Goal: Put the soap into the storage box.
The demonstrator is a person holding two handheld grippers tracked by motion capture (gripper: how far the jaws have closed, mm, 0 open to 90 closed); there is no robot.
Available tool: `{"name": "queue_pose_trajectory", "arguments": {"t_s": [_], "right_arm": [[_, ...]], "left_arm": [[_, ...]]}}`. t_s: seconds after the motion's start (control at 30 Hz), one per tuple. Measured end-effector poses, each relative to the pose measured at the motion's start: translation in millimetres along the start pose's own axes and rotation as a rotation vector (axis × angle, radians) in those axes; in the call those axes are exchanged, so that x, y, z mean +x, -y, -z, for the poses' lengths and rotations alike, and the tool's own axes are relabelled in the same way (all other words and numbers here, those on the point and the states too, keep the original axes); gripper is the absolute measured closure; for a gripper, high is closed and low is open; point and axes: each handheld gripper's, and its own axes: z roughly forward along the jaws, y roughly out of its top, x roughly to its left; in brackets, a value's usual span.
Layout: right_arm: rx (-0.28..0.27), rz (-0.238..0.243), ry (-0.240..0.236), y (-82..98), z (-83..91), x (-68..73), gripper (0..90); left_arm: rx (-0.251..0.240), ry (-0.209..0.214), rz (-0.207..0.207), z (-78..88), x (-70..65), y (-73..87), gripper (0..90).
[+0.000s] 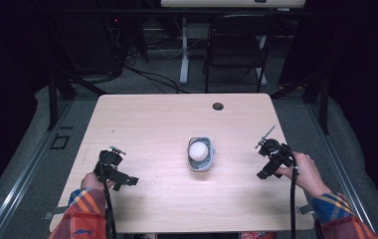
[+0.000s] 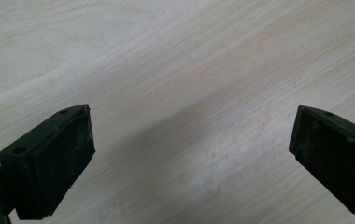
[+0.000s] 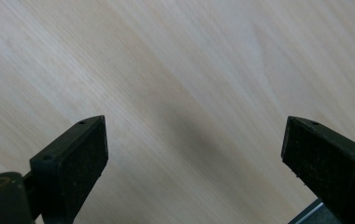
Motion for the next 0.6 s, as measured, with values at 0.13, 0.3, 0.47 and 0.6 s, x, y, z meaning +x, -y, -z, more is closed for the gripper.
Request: {"name": "queue_pose_trajectory", "arguments": {"t_s": [0.13,0.3,0.47,0.6], "right_arm": [[-0.011,-0.026,0.007,13.1,-10.0,0.8,4.6],[-0.039,-0.070,-0.019,24.2,-19.2,2.3,2.9],[0.002,-0.045,-0.018,24.1,-23.3,-0.7,1.4],[0.015,-0.024,-0.009,24.1,-27.1,-1.5,0.4]], "left_arm": [[0.005,0.001,0.000,-0.5,-0.5,-0.3,0.1],[0.007,0.009,0.001,-1.1,0.6,0.1,0.1],[0.009,0.013,0.003,-1.4,1.0,0.0,0.0],[0.008,0.013,0.003,-1.8,1.0,-0.4,0.0]]}}
